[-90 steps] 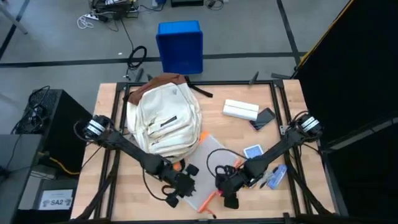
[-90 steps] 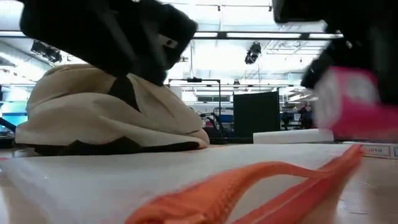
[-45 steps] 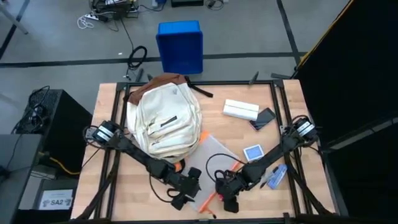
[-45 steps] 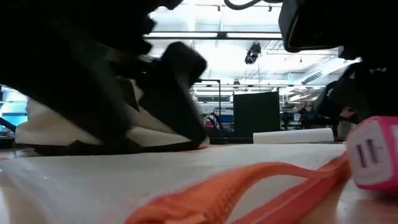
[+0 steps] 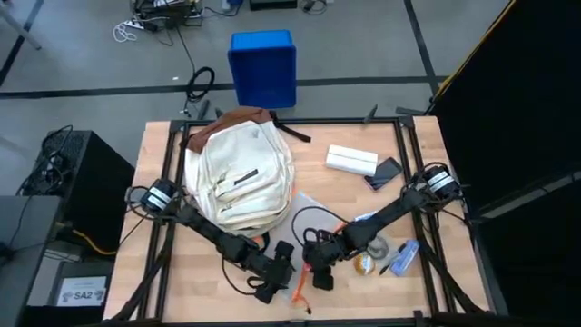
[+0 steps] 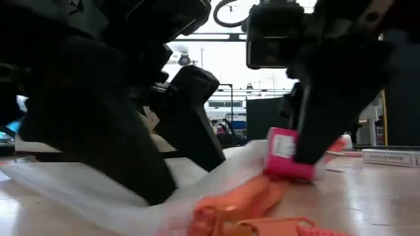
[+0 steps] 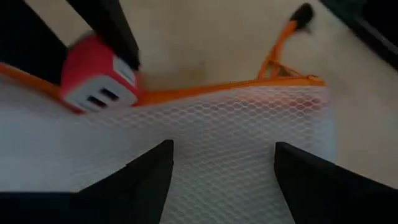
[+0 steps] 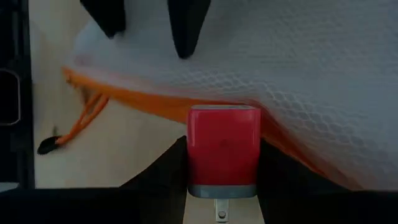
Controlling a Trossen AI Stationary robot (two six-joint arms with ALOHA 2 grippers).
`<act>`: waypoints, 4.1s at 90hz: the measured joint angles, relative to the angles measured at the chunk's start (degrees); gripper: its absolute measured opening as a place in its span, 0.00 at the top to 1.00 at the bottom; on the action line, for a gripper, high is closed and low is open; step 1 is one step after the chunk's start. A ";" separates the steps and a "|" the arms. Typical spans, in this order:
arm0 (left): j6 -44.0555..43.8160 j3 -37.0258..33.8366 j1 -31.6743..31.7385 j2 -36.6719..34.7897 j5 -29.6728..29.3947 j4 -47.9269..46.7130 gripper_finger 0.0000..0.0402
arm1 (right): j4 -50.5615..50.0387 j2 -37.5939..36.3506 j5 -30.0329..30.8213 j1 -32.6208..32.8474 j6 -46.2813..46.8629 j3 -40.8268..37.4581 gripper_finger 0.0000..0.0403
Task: Unpack backpack
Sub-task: Put the red charger adaptor into the zip bag
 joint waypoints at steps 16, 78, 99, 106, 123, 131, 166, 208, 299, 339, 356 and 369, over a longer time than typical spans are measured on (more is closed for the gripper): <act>-0.03 0.00 0.97 0.00 -5.41 0.15 0.39 | 1.22 0.08 0.25 -1.37 -2.55 -0.04 0.72; -3.77 0.00 1.62 -5.99 -6.69 -6.99 0.39 | 2.52 0.12 1.03 -0.38 -3.02 -0.02 0.72; -8.59 0.00 3.24 -5.88 -3.75 -6.29 0.39 | 2.47 0.12 1.71 -1.26 -2.96 -0.02 0.72; -10.46 0.00 4.23 -5.79 -3.63 -6.56 0.39 | 2.47 0.12 1.96 -1.63 -2.98 -0.02 0.72; -14.14 0.00 5.55 -5.40 -3.07 -7.65 0.39 | 2.45 0.12 2.01 -2.51 -3.06 0.00 0.72; -16.27 0.00 5.93 -5.40 -3.08 -8.87 0.39 | 2.41 0.12 2.00 -2.57 -3.56 0.00 0.72; -20.70 0.00 6.77 -1.55 -0.09 -6.54 0.39 | 2.50 0.08 1.98 -3.47 -5.21 0.00 0.72; -18.94 -0.02 7.01 0.32 -2.80 -2.87 0.41 | 2.28 -0.03 1.45 -3.43 -5.23 -0.04 0.72; -13.29 0.15 9.80 -0.20 0.80 -9.15 1.00 | -1.14 -2.81 -2.86 3.71 1.70 0.15 0.72; -12.04 -0.35 11.27 -7.09 -0.77 -18.93 1.00 | 2.74 3.20 -4.41 2.31 2.73 0.50 0.72; -12.13 -0.31 11.08 -11.49 -1.83 -22.26 1.00 | 6.01 3.48 -3.50 -0.02 -0.27 0.28 0.72; -14.78 -0.23 9.76 -13.30 5.61 -18.72 0.99 | 7.33 3.53 -3.50 -1.51 -2.52 0.22 0.72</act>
